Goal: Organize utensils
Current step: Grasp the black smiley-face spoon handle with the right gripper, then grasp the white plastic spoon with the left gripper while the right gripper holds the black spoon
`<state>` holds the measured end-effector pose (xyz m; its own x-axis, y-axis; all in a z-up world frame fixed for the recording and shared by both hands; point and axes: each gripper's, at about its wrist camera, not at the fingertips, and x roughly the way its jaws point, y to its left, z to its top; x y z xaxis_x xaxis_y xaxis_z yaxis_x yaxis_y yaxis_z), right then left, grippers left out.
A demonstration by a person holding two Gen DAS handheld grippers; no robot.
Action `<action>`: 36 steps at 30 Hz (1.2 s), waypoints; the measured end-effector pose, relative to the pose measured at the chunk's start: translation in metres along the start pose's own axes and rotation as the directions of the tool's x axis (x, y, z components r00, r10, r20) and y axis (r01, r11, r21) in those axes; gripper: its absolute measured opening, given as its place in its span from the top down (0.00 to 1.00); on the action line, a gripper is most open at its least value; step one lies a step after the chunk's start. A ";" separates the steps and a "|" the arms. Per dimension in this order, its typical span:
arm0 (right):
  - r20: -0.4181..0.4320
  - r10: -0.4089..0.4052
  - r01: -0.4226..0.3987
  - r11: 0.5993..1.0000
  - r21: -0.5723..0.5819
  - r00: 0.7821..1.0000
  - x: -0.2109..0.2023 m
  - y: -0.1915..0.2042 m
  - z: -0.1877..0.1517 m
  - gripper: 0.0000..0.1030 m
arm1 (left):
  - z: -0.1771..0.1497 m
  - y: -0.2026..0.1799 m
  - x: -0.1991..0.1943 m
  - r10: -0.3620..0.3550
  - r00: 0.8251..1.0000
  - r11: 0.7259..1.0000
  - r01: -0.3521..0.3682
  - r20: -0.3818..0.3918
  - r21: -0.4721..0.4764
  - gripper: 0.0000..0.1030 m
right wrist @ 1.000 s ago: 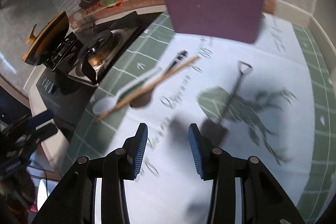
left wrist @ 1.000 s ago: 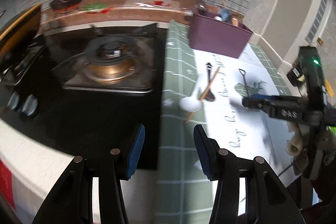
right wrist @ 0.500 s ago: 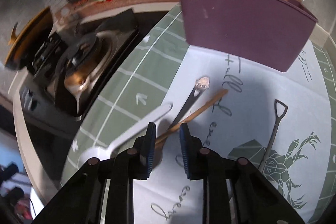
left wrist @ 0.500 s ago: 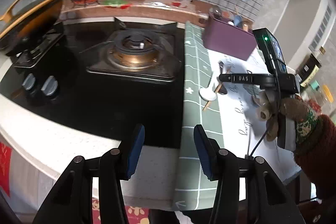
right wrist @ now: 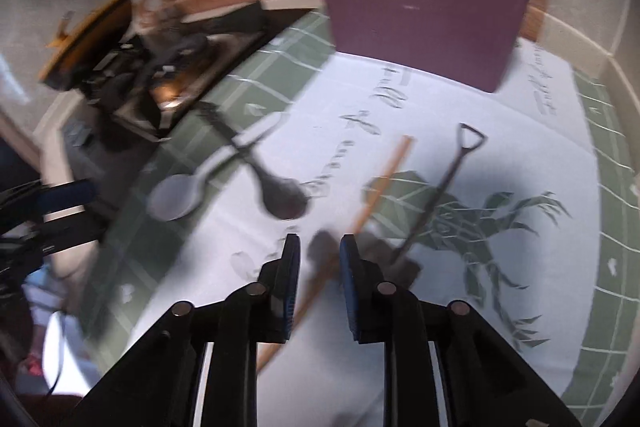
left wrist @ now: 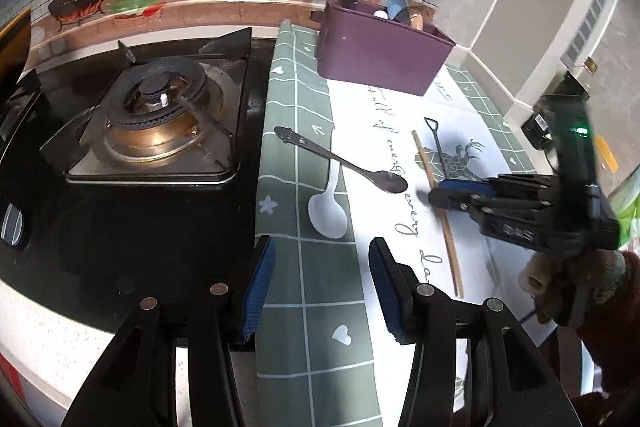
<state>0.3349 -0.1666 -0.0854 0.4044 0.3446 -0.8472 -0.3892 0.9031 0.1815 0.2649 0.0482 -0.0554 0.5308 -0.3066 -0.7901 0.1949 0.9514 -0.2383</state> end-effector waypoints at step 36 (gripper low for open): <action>-0.034 0.128 -0.131 0.988 -0.088 0.991 0.047 0.011 0.065 0.91 | -0.022 0.000 -0.012 0.048 0.999 0.996 -0.047 0.008 -0.070 0.52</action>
<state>0.4032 -0.1238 -0.0907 0.3224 0.4484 -0.8337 -0.5097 0.8244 0.2462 0.2405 0.0527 -0.0582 0.5464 -0.2609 -0.7958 0.1116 0.9644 -0.2396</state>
